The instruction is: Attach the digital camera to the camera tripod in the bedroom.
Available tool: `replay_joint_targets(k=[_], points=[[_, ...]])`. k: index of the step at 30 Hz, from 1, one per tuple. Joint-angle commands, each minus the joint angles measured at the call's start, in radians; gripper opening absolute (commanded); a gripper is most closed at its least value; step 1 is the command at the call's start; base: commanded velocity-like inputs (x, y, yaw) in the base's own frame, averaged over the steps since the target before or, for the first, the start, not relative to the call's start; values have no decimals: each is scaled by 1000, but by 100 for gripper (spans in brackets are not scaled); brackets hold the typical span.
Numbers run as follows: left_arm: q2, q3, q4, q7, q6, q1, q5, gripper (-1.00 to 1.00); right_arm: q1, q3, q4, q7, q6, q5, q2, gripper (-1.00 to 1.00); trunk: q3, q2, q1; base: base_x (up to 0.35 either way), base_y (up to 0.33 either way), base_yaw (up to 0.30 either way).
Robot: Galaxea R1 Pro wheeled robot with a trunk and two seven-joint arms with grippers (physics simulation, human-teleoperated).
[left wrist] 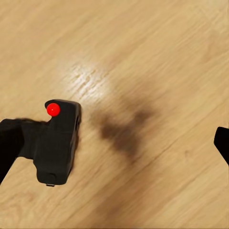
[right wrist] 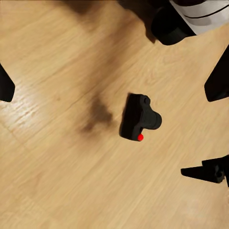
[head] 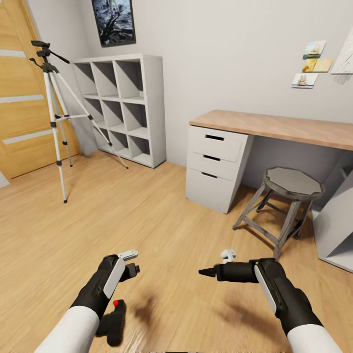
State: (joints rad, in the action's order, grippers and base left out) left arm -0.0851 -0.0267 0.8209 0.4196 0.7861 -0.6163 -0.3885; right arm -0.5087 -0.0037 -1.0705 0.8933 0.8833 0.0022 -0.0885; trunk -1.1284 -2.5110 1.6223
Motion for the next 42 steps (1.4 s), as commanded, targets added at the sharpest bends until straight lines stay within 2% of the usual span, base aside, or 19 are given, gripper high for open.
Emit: replay_joint_targets(k=[1,37,42], points=[[-1,-2,1,8,2,0,-10,100,-1,-1,-1,7,6,0,-2,100,-5,-1,0,0,0,0],[1,-2,0,9,2,0,-9,100,-1,-2,0,21,2,-2,-8,100,-144,-9,16,0,0,0],[24,-2,-1,15,2,0,-7,100,-1,-2,1,21,2,-2,-8,100,-163,-10,19,0,0,0]])
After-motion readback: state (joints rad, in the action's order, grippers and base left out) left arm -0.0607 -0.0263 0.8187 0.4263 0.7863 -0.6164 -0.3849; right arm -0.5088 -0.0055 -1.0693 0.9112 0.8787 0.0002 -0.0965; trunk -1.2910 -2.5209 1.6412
